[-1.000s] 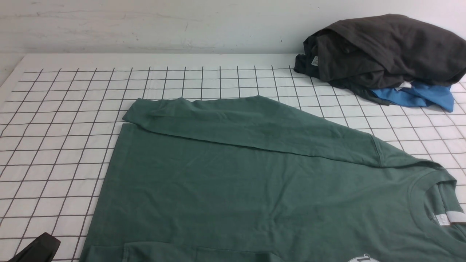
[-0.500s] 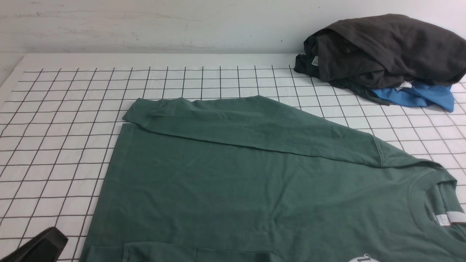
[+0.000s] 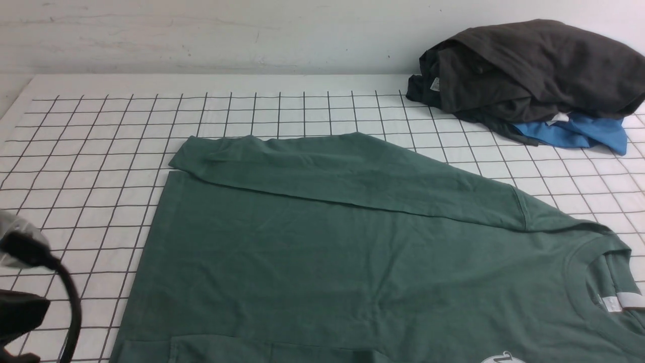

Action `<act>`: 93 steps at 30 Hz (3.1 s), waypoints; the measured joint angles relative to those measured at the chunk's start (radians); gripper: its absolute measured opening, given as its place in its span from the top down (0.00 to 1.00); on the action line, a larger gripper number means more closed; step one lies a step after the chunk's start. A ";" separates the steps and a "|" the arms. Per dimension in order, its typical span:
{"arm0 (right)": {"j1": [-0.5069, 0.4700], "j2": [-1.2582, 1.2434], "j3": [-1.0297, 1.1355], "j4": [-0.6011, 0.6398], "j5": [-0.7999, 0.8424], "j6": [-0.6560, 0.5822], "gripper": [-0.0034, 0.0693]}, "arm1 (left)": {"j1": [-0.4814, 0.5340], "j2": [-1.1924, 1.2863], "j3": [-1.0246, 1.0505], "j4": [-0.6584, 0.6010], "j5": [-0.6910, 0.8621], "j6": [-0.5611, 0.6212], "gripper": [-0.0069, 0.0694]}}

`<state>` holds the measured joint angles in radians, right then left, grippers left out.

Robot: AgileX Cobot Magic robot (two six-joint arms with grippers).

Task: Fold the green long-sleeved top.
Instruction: Use the left arm to clamp the cuff closest to it

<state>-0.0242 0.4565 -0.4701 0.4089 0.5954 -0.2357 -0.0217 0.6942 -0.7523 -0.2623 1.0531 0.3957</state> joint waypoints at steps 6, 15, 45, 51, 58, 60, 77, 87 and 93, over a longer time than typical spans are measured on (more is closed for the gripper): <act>0.089 0.305 -0.243 -0.015 0.351 -0.067 0.97 | -0.194 0.258 -0.068 0.180 0.072 -0.154 0.89; 0.344 0.432 -0.274 -0.055 0.526 -0.108 0.97 | -0.261 0.552 -0.068 0.174 0.014 -0.184 0.55; 0.361 0.434 -0.213 -0.086 0.490 -0.115 0.97 | -0.262 0.994 -0.086 0.168 -0.237 -0.190 0.47; 0.361 0.434 -0.213 -0.103 0.487 -0.115 0.97 | -0.262 0.993 -0.088 0.156 -0.229 -0.184 0.79; 0.361 0.434 -0.213 -0.109 0.472 -0.115 0.97 | -0.262 0.947 -0.084 0.134 -0.213 -0.183 0.85; 0.361 0.434 -0.213 -0.109 0.465 -0.115 0.97 | -0.262 0.934 -0.084 0.131 -0.203 -0.182 0.85; 0.361 0.434 -0.213 -0.109 0.458 -0.115 0.97 | -0.262 0.923 -0.084 0.129 -0.163 -0.180 0.40; 0.361 0.434 -0.213 -0.109 0.458 -0.115 0.97 | -0.262 0.923 -0.084 0.125 -0.196 -0.180 0.59; 0.361 0.434 -0.213 -0.109 0.458 -0.115 0.97 | -0.262 0.923 -0.084 0.123 -0.218 -0.180 0.86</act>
<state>0.3371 0.8902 -0.6830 0.3003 1.0530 -0.3507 -0.2839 1.6169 -0.8362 -0.1396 0.8355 0.2152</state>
